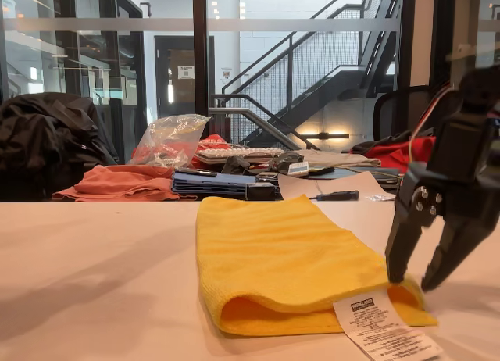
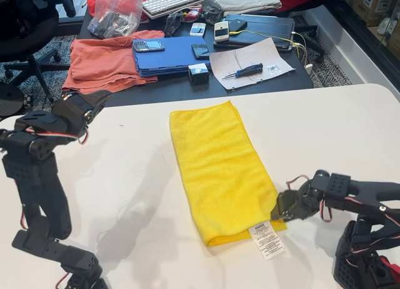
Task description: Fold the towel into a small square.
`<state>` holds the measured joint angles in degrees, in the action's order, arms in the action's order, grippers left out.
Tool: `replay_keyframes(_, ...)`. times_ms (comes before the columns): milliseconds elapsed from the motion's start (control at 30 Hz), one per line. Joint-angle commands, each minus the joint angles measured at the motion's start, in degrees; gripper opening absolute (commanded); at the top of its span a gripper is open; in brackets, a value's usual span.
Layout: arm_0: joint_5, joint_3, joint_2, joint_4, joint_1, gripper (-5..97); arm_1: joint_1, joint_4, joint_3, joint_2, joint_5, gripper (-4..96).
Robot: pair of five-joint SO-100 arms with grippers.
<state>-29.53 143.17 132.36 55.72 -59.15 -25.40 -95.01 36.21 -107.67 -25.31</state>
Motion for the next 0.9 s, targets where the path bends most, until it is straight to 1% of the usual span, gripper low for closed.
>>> replay_keyframes(0,0.09,0.18,-0.88,-1.49,-1.32,12,-0.26,0.09,-0.18,-0.53,-0.18,10.8)
replay_keyframes(233,-0.44,-1.93,-6.24,-2.46,-1.32,12,0.26,0.09,-0.18,-0.88,-0.18,10.8)
replay_keyframes(500,-0.44,-5.10,-17.23,-2.55,-1.41,12,0.00,0.09,-0.26,-0.97,-0.18,10.8)
replay_keyframes(633,-0.44,-9.14,-18.81,-2.55,-1.41,12,0.26,0.09,-0.26,-0.97,-0.18,10.8)
replay_keyframes(733,-0.53,-12.74,-18.72,0.79,-2.29,12,0.35,0.09,-0.26,-0.88,-0.18,10.8)
replay_keyframes(867,-0.26,-20.39,-18.72,16.52,-6.24,12,0.35,0.09,-0.26,-0.26,-0.26,10.8)
